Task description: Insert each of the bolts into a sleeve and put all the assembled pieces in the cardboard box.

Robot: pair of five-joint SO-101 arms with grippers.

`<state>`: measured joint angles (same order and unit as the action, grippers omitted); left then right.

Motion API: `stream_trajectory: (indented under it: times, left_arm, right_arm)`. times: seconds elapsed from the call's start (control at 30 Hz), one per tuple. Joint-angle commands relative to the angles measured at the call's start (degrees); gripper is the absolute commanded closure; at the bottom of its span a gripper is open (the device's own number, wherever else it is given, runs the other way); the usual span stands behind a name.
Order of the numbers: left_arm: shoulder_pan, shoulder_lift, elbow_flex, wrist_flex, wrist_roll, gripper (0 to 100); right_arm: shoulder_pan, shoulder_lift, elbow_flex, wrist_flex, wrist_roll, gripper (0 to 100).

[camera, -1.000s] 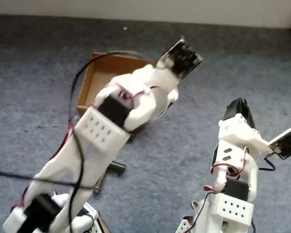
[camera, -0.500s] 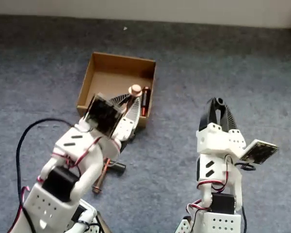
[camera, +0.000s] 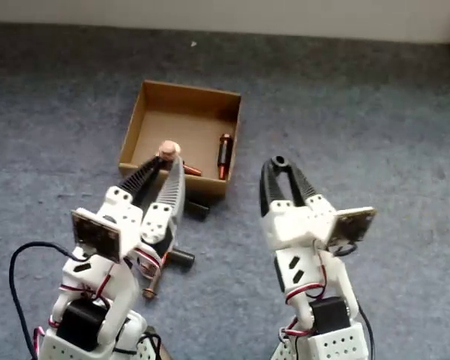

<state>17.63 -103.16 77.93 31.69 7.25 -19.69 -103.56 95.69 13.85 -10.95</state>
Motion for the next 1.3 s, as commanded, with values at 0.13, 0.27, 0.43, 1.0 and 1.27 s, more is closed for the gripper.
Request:
stream_trajectory:
  times: [0.13, 0.27, 0.43, 1.0, 1.27]
  left_arm:
    - [-5.6, -0.9, -0.3, -3.2, 6.2, 99]
    - [-5.3, -1.0, -0.4, -3.1, 6.2, 99]
    - [-3.8, -1.0, -2.2, -2.8, 6.3, 99]
    - [8.2, -1.0, -6.7, 5.5, 5.9, 99]
    - [10.1, -1.0, -6.7, 7.3, 5.8, 99]
  right_arm:
    - [-14.0, -1.5, 6.0, -0.8, 10.5, 99.4]
    - [-18.7, -1.5, 6.2, 3.4, 13.0, 99.4]
    - [-25.3, -1.5, 6.2, 8.1, 17.4, 99.4]
    - [-27.6, -1.5, 6.1, 9.7, 18.9, 99.4]
    - [-27.6, -1.5, 6.1, 5.1, 18.7, 99.4]
